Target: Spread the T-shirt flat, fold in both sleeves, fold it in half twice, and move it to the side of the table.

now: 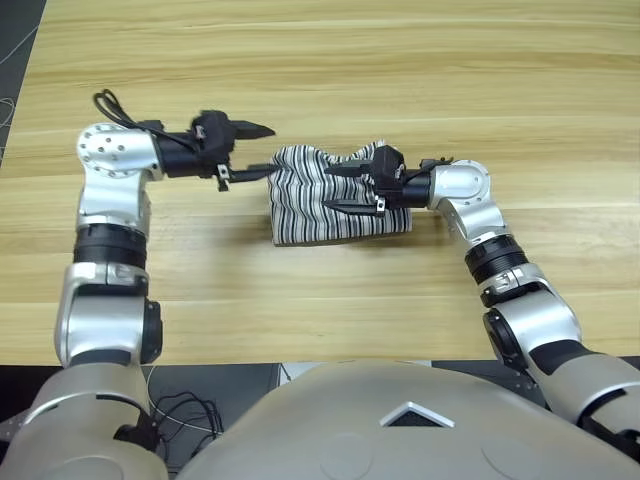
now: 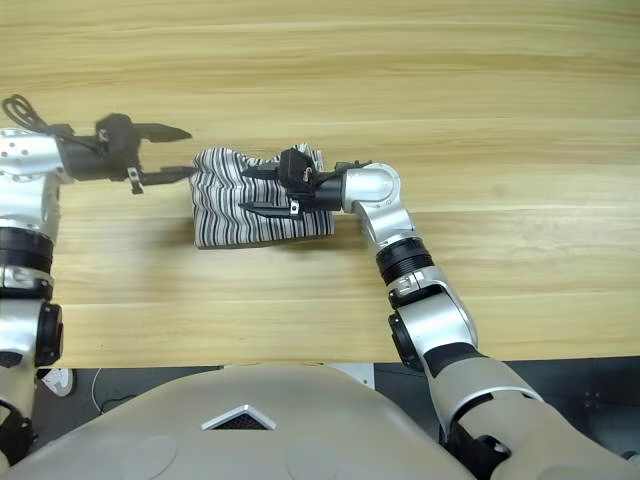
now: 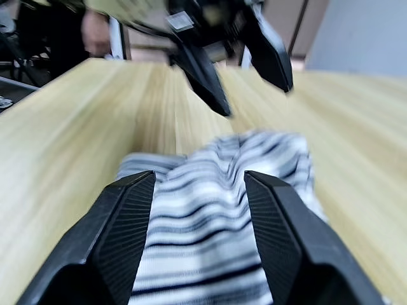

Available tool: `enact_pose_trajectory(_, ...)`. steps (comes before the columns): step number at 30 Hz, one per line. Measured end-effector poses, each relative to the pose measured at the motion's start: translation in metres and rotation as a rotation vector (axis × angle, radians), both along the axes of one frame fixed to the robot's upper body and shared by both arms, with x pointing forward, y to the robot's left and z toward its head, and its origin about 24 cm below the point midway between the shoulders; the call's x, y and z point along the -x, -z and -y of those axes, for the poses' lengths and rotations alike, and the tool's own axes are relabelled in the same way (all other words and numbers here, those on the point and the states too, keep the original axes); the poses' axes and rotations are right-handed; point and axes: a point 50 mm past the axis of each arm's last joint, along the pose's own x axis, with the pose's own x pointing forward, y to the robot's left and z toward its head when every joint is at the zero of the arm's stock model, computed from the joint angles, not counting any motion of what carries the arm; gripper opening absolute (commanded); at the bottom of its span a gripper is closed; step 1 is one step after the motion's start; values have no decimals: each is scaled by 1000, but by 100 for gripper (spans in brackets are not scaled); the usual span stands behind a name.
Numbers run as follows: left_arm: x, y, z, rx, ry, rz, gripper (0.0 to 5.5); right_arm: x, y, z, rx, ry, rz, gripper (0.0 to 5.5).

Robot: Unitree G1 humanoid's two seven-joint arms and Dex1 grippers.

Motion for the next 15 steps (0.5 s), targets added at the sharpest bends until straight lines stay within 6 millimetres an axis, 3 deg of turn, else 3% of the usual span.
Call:
enact_pose_trajectory(6,5,-8,10,21,17,9,251,-21,15,5,138,169,-51,258)
enact_pose_trajectory(9,9,-4,10,24,10,-1,251,-36,14,12,224,295,-34,258)
enact_pose_trajectory(13,11,-5,11,28,13,7,251,-51,7,21,387,388,98,258)
enact_pose_trajectory(15,11,-5,11,36,4,12,251,-65,-2,44,542,454,245,258)
